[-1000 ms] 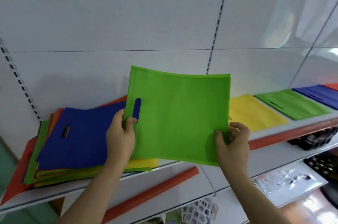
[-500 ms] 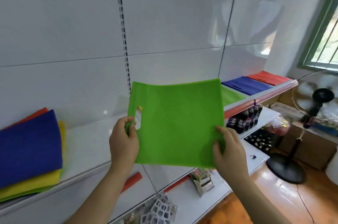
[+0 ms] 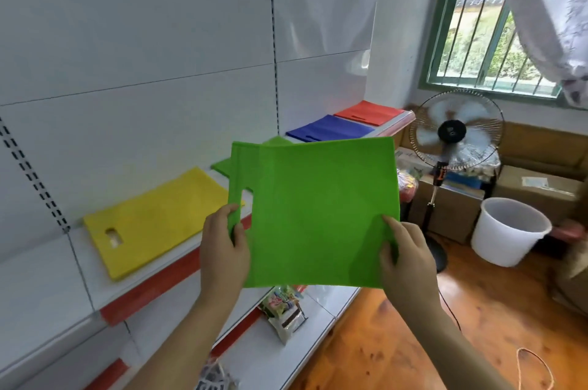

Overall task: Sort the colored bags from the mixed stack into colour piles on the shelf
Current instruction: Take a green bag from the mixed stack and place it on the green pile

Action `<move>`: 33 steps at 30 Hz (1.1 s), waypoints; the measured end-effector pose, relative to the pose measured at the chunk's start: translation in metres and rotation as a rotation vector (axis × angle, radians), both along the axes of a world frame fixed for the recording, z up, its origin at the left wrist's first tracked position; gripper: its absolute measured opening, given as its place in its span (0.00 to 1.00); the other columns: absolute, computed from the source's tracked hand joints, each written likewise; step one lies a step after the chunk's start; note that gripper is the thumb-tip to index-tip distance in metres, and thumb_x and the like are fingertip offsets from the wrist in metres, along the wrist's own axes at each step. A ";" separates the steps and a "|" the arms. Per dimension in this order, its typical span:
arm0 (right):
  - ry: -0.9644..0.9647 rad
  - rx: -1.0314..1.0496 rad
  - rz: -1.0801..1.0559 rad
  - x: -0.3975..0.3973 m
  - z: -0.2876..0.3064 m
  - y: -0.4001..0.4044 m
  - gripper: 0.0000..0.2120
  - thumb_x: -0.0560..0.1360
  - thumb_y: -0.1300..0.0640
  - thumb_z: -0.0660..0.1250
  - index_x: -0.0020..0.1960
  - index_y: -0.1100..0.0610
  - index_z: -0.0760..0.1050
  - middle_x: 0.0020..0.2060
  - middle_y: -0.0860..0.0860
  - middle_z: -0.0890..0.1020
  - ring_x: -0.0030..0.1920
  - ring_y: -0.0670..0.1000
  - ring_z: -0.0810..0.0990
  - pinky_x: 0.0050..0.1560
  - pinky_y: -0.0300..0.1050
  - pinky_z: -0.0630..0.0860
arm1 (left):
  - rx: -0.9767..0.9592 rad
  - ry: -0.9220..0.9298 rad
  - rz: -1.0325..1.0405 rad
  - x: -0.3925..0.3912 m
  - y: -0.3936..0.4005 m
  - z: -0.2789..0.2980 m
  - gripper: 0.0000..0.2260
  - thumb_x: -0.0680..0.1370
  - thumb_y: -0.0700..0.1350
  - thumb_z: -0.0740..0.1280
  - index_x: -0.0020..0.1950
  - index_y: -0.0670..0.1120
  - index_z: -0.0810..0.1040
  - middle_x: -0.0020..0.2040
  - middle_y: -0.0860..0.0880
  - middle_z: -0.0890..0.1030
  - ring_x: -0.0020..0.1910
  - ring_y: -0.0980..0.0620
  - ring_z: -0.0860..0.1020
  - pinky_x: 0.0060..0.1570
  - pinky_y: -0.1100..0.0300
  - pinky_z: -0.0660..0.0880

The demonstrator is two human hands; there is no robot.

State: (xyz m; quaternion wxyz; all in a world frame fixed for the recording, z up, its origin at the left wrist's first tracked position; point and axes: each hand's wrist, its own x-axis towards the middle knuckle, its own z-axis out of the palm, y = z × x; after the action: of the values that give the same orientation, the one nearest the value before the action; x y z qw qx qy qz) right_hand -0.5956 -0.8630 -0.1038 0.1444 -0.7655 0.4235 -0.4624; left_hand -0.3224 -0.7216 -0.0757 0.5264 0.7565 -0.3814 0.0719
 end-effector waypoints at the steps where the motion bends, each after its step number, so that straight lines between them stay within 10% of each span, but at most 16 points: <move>1: 0.004 0.005 -0.006 0.001 0.000 -0.015 0.24 0.76 0.71 0.67 0.70 0.58 0.78 0.59 0.51 0.78 0.52 0.53 0.78 0.50 0.46 0.72 | 0.002 -0.004 -0.002 0.003 -0.018 -0.003 0.15 0.84 0.38 0.64 0.71 0.45 0.75 0.63 0.49 0.77 0.56 0.59 0.72 0.51 0.71 0.67; 5: 0.042 0.018 -0.017 0.011 0.006 -0.076 0.24 0.78 0.70 0.66 0.72 0.57 0.77 0.60 0.50 0.78 0.52 0.53 0.78 0.48 0.46 0.72 | -0.006 -0.019 -0.012 0.018 -0.088 -0.012 0.16 0.83 0.36 0.65 0.71 0.42 0.75 0.63 0.47 0.77 0.53 0.66 0.69 0.51 0.82 0.65; 11: 0.084 -0.027 0.012 0.053 0.029 -0.171 0.23 0.78 0.69 0.66 0.72 0.57 0.77 0.57 0.52 0.78 0.51 0.57 0.79 0.49 0.54 0.77 | -0.013 0.005 0.009 0.053 -0.173 -0.009 0.16 0.83 0.37 0.66 0.72 0.43 0.76 0.65 0.45 0.78 0.62 0.51 0.76 0.59 0.59 0.70; 28: 0.118 0.045 0.509 0.247 0.013 -0.375 0.20 0.81 0.64 0.64 0.73 0.54 0.76 0.60 0.46 0.76 0.47 0.44 0.73 0.50 0.45 0.70 | 0.121 0.035 0.494 0.138 -0.247 -0.023 0.16 0.82 0.38 0.67 0.71 0.42 0.77 0.64 0.45 0.80 0.61 0.46 0.79 0.62 0.52 0.77; 33: 0.220 0.048 0.644 0.291 0.006 -0.410 0.20 0.81 0.65 0.64 0.72 0.58 0.77 0.63 0.51 0.77 0.56 0.58 0.78 0.48 0.53 0.76 | 0.243 0.090 0.660 0.143 -0.259 -0.031 0.17 0.82 0.40 0.67 0.72 0.43 0.78 0.68 0.47 0.78 0.63 0.48 0.79 0.65 0.55 0.75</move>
State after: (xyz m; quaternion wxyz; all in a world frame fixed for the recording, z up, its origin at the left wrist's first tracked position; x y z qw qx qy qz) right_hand -0.3047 -1.2731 -0.0982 0.2544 -0.9017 0.1837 -0.2974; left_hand -0.1790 -0.9803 -0.1069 0.3972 0.8986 -0.0986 0.1585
